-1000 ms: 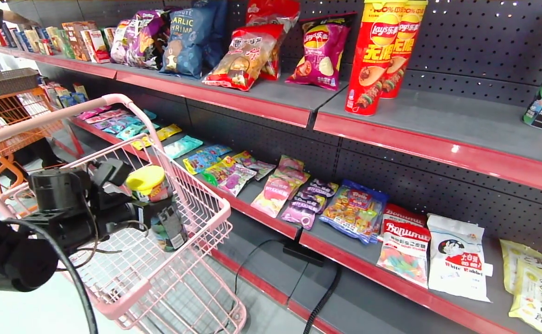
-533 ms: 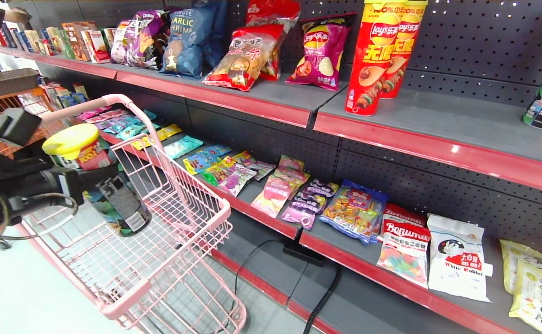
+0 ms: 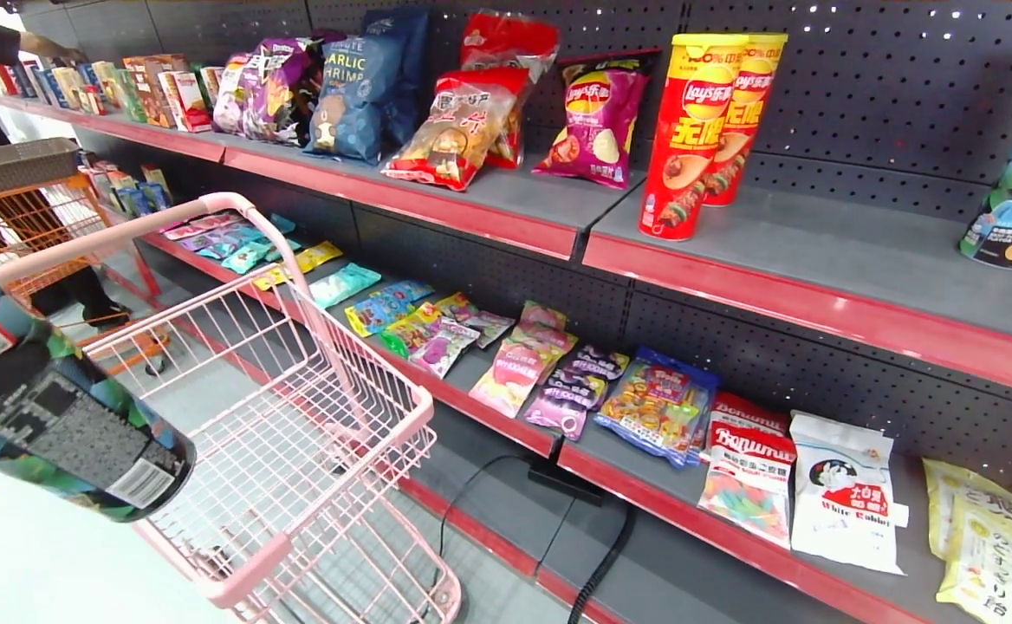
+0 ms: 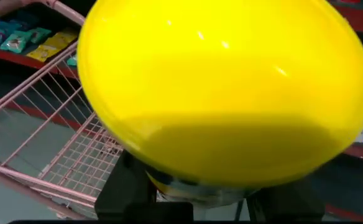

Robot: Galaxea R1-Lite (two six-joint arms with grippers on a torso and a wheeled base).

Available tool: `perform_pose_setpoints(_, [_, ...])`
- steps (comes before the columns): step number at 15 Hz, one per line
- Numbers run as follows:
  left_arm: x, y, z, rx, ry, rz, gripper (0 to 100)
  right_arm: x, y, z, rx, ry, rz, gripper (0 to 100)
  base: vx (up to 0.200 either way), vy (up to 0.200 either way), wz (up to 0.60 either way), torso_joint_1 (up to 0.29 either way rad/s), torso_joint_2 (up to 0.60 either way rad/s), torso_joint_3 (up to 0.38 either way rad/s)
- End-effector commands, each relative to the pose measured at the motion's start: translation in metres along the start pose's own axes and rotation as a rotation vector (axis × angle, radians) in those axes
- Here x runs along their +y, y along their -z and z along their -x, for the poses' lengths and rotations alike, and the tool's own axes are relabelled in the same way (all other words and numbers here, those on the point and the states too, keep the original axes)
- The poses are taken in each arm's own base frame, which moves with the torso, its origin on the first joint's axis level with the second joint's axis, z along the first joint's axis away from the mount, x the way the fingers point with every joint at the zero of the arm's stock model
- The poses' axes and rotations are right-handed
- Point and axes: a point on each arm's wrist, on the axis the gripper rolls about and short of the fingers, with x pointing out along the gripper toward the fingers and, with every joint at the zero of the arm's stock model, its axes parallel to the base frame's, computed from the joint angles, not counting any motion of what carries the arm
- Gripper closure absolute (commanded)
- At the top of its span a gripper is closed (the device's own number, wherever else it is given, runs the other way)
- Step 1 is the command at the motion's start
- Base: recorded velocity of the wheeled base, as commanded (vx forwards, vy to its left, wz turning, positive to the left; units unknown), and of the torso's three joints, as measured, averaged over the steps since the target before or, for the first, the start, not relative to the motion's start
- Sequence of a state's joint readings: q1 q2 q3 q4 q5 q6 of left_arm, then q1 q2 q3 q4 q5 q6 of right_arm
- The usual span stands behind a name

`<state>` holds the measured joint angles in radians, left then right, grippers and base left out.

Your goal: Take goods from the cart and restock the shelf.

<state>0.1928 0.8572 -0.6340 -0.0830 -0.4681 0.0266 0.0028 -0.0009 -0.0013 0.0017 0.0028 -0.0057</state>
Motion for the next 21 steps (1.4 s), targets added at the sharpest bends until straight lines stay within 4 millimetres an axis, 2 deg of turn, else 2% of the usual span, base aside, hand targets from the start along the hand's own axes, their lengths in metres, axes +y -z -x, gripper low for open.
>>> perform_pose_setpoints(1, [-0.013,0.014,0.026,-0.055,-0.004,-0.029,100,0.000,0.000,0.000,0.002,-0.001,0.000,0,0.000,0.000,0.00,0.154,-0.48,-0.320])
perform_pose_setpoints(3, [-0.017,0.021,0.031,-0.063,0.028,-0.036,100,0.000,0.000,0.000,0.000,-0.001,-0.003,0,0.000,0.000,0.00,0.183,-0.52,-0.339])
perform_pose_setpoints(12, [-0.022,0.020,0.038,-0.090,0.068,-0.066,100,0.000,0.000,0.000,0.002,0.001,-0.003,0,0.000,0.000,0.00,0.223,-0.57,-0.343])
perform_pose_setpoints(15, [-0.023,0.020,0.040,-0.100,0.067,-0.082,100,0.000,0.000,0.000,0.000,0.001,-0.001,0,0.000,0.000,0.00,0.079,-0.19,-0.110])
perform_pose_setpoints(21, [-0.025,0.022,0.043,-0.107,0.088,-0.088,100,0.000,0.000,0.000,0.002,0.001,-0.003,0,0.000,0.000,-0.60,0.009,-0.01,-0.008])
